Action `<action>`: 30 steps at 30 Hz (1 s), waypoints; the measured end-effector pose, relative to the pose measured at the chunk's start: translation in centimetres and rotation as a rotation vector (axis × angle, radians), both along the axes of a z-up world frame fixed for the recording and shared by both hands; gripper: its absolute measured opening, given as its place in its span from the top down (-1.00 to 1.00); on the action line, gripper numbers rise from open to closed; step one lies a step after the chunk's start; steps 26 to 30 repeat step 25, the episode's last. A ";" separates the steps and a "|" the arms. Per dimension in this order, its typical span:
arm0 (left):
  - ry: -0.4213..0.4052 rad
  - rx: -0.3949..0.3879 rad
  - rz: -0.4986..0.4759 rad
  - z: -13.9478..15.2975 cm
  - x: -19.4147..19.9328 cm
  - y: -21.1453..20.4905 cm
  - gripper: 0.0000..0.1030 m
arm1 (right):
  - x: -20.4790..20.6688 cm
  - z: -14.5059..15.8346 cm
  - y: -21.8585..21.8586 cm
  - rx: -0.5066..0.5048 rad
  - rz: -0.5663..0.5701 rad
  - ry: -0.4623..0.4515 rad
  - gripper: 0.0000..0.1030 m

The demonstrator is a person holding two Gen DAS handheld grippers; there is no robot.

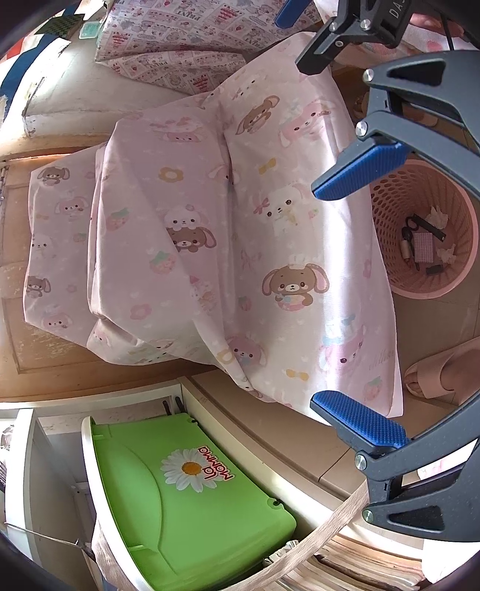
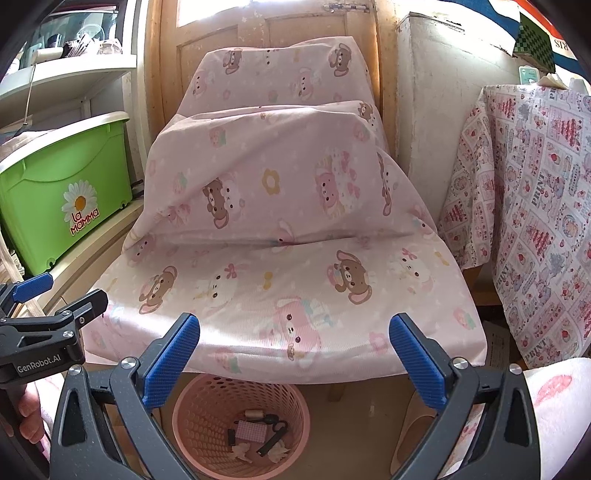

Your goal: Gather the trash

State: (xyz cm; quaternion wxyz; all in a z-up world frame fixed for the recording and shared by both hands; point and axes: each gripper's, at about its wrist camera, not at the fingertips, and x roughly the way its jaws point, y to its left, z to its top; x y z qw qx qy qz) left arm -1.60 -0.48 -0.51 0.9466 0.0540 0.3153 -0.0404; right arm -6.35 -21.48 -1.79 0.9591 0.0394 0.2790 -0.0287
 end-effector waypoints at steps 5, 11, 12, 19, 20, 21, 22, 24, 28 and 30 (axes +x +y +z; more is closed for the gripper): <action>0.008 -0.005 -0.003 -0.1 0.2 -0.1 -0.98 | 0.2 0.0 -0.1 0.007 0.001 0.004 -1.00; 0.023 0.005 -0.011 -0.4 0.4 -0.5 -0.98 | 0.2 0.0 -0.1 0.004 -0.003 0.001 -1.00; 0.024 0.008 -0.013 -0.5 0.5 -0.6 -0.98 | 0.2 0.1 -0.1 0.005 -0.005 -0.001 -1.00; 0.037 0.028 -0.019 -0.8 0.7 -1.1 -0.98 | 0.2 0.2 -0.3 0.010 -0.002 -0.001 -1.00; 0.038 0.029 -0.020 -0.9 0.7 -1.1 -0.98 | 0.3 0.2 -0.3 0.011 -0.001 0.001 -1.00; 0.038 0.031 -0.023 -1.0 0.7 -1.2 -0.98 | 0.3 0.2 -0.3 0.014 0.000 0.002 -1.00; 0.038 0.036 -0.023 -1.0 0.8 -1.3 -0.98 | 0.3 0.1 -0.3 0.015 -0.001 0.003 -1.00; 0.039 0.047 -0.020 -1.2 0.9 -1.4 -0.98 | 0.4 0.1 -0.3 0.017 -0.001 0.006 -1.00; 0.042 0.050 -0.020 -1.3 1.0 -1.5 -0.98 | 0.5 0.1 -0.3 0.018 -0.001 0.007 -1.00; 0.042 0.050 -0.020 -1.3 1.0 -1.5 -0.98 | 0.5 0.1 -0.3 0.018 -0.001 0.007 -1.00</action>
